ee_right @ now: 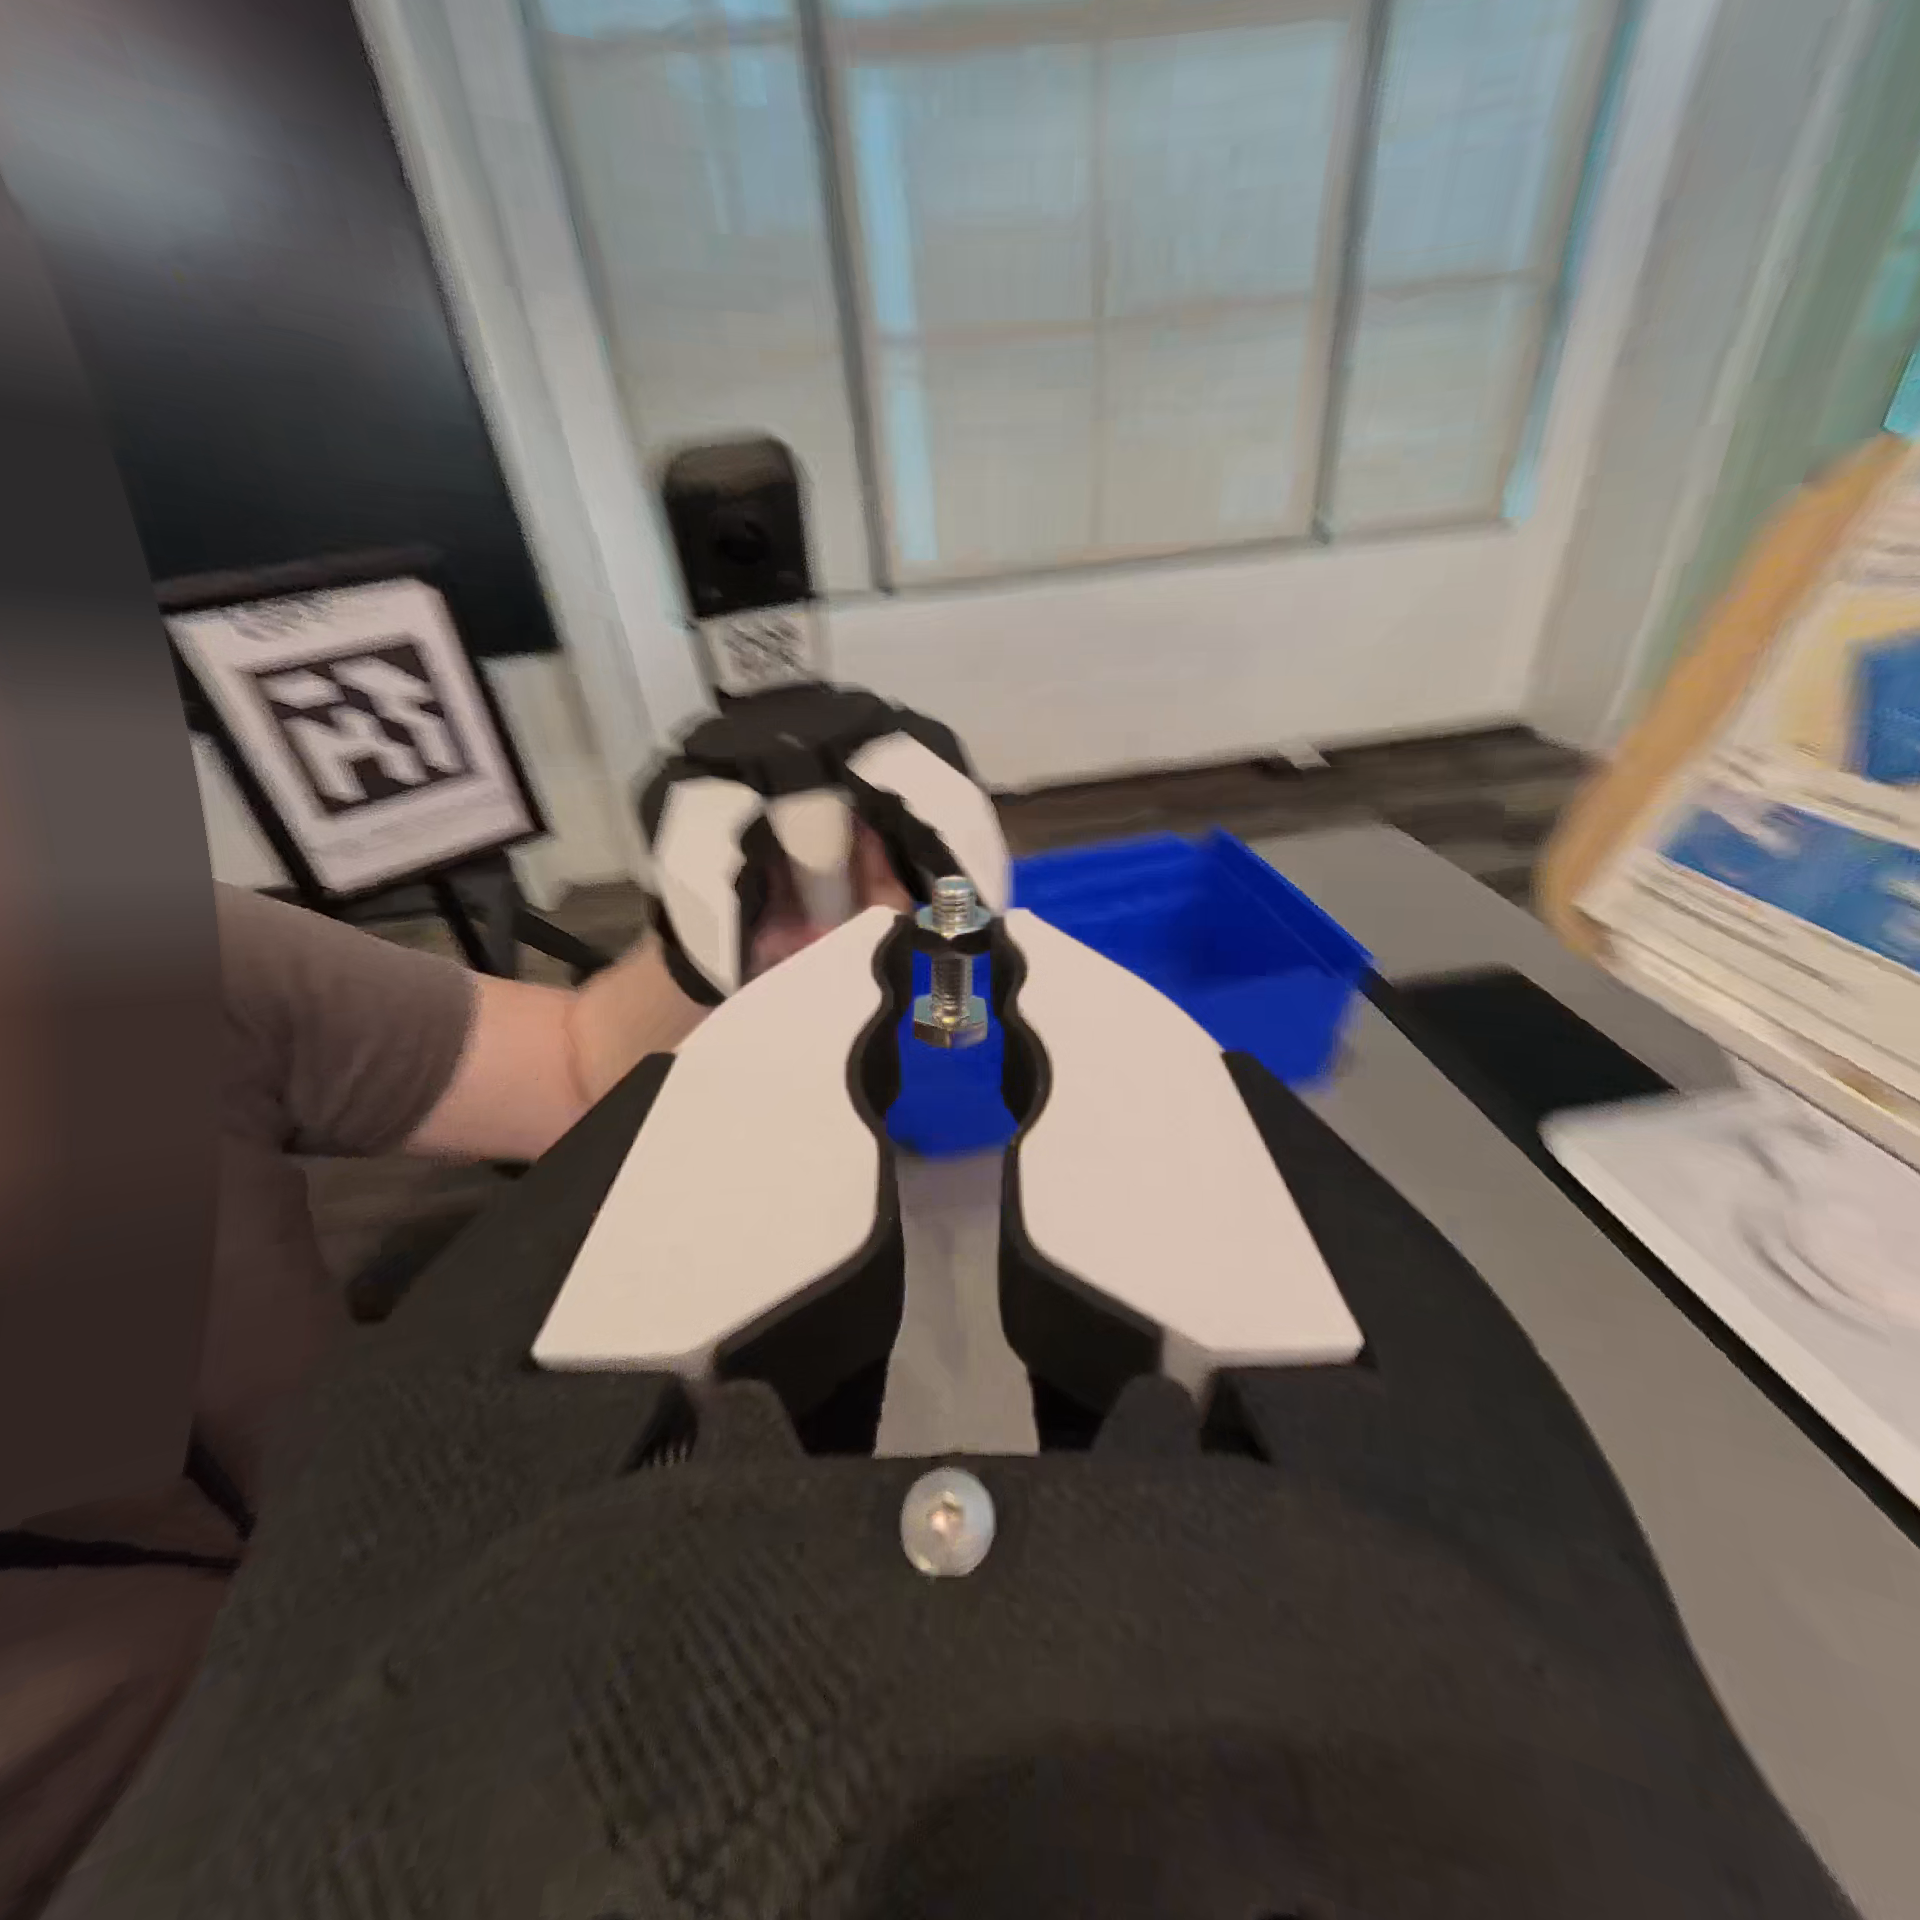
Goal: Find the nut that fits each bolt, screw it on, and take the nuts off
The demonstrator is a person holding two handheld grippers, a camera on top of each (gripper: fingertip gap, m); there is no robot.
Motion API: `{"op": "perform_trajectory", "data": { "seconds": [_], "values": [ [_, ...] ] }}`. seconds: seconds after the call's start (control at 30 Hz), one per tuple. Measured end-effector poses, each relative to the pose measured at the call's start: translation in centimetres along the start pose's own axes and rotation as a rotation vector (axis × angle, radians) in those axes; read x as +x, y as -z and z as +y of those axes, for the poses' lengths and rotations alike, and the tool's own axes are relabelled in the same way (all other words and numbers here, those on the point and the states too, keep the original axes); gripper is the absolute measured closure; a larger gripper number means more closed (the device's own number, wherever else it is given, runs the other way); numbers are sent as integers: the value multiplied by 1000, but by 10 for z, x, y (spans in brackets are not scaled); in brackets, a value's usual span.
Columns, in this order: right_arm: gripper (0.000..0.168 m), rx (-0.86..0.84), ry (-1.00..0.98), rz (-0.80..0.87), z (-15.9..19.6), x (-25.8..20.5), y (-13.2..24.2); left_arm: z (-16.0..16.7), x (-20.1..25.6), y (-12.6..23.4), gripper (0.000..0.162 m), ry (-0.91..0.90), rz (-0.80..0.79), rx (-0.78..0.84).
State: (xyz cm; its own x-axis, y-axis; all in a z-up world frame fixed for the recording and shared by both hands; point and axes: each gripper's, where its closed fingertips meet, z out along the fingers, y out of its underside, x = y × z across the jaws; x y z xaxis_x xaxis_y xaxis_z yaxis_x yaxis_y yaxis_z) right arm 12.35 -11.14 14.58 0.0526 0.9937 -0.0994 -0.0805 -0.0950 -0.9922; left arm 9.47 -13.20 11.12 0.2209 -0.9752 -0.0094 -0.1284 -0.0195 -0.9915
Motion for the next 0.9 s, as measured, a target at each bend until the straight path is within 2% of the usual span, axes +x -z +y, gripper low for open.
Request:
{"op": "perform_trajectory", "data": {
  "seconds": [0.07, 0.13, 0.23, 0.33, 0.4, 0.57, 0.9],
  "values": [
    [153, -169, -5, 206, 7, 23, 35, -5, 1, 7, 102, -23, -22, -2],
    [154, -371, -54, 455, 26, 53, 86, -11, 4, 13, 104, -49, -27, 0],
    [153, -619, -294, 750, 69, 89, 170, -16, 12, 18, 105, -75, -22, -10],
    [153, -837, -500, 935, 123, 116, 233, -16, 17, 19, 106, -100, -24, -32],
    [153, -969, -615, 979, 162, 128, 259, -19, 21, 21, 108, -94, -12, -15],
    [153, -1094, -808, 996, 223, 140, 283, -16, 27, 20, 109, -69, 12, -33],
    [152, -1212, -856, 1056, 255, 148, 299, -14, 25, 21, 111, -55, 29, -41]
  ]
}}
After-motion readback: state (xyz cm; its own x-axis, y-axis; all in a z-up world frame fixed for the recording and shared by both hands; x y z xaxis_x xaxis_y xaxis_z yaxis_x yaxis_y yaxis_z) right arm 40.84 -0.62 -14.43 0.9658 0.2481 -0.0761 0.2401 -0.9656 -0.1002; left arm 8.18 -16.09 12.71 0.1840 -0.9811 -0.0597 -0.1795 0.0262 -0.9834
